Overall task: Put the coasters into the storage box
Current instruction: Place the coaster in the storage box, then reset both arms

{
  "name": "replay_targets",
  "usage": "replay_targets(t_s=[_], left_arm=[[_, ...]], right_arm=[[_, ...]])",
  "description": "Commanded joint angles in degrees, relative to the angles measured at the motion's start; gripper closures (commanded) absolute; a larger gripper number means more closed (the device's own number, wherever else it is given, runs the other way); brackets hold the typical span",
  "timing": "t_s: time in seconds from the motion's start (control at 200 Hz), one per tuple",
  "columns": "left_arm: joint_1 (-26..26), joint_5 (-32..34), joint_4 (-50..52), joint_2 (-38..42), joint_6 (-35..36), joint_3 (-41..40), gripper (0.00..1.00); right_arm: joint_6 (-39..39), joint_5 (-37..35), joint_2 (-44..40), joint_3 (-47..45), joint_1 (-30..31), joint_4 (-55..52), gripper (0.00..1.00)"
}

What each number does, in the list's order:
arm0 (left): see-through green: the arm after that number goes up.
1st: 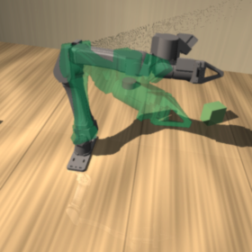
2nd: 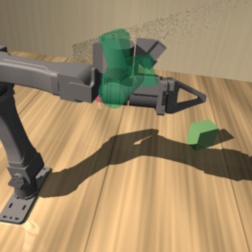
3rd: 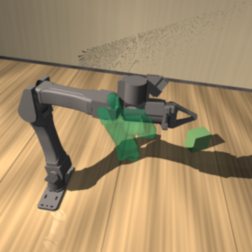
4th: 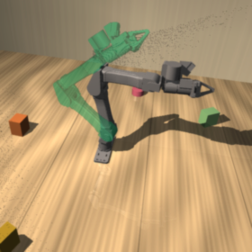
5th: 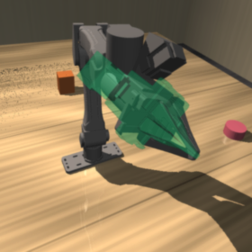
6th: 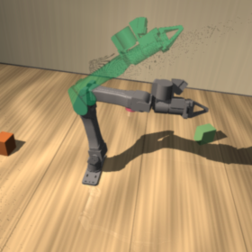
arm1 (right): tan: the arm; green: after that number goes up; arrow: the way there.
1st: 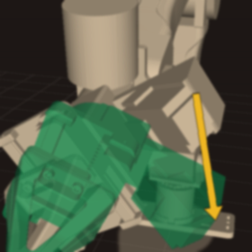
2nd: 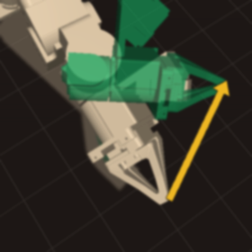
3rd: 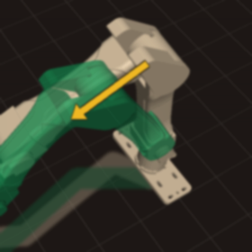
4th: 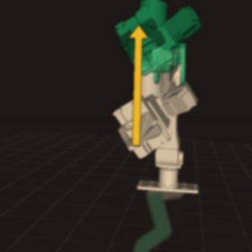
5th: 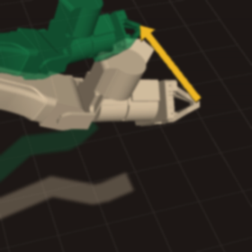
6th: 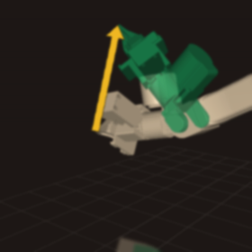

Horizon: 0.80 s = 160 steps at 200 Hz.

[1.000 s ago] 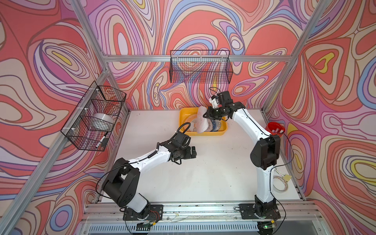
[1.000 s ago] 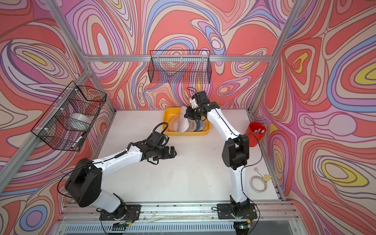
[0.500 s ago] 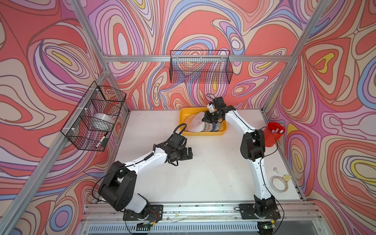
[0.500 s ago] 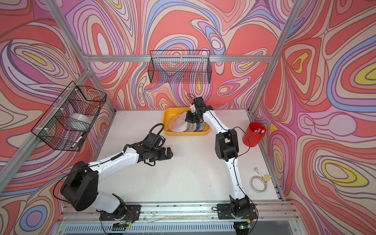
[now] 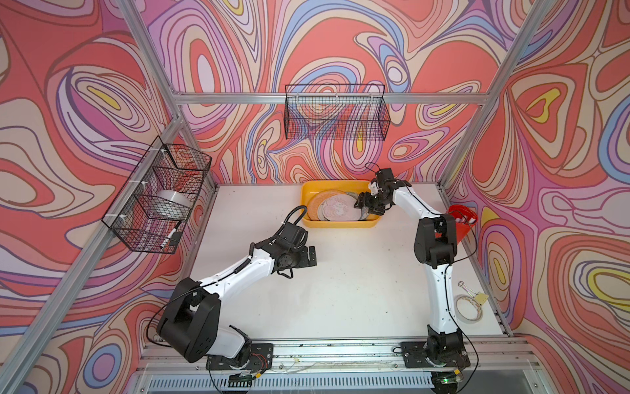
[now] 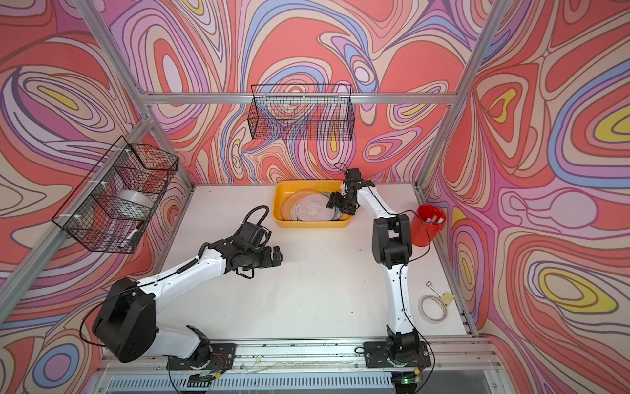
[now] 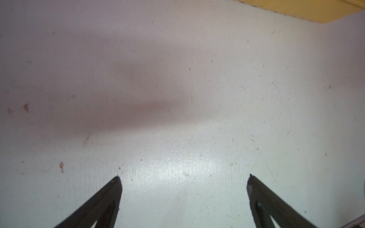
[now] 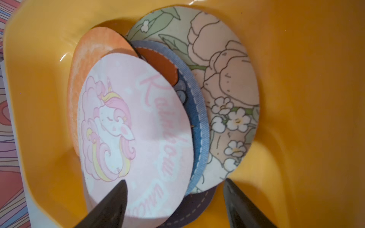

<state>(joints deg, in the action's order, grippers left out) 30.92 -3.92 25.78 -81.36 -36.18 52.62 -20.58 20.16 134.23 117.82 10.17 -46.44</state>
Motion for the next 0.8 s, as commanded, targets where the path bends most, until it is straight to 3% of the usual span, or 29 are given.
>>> replay_targets(t_s=[0.0, 0.265, 0.371, 0.666, 0.796], left_arm=[[-1.0, 3.8, 2.5, 2.3, 2.1, -0.8, 0.0], [-4.1, 10.8, 1.4, 6.5, 6.6, -2.5, 0.0], [-6.4, 13.3, -0.5, 8.9, 8.9, -4.1, 0.0], [-13.9, 19.8, -10.2, 14.6, 18.1, -9.0, 0.0], [-17.2, 21.1, -22.1, 16.6, 23.2, -13.7, 0.0]], right_arm=[[2.2, -0.8, -6.6, -5.0, 0.1, 1.3, 0.17], [6.1, -3.4, -20.8, -21.4, 0.1, 8.6, 0.02], [8.2, -6.0, -27.0, -28.2, 0.1, 11.2, 0.02], [14.0, -20.3, -40.2, -44.1, 0.1, 19.9, 0.02], [16.3, -28.8, -42.2, -50.4, 0.1, 27.8, 0.02]])
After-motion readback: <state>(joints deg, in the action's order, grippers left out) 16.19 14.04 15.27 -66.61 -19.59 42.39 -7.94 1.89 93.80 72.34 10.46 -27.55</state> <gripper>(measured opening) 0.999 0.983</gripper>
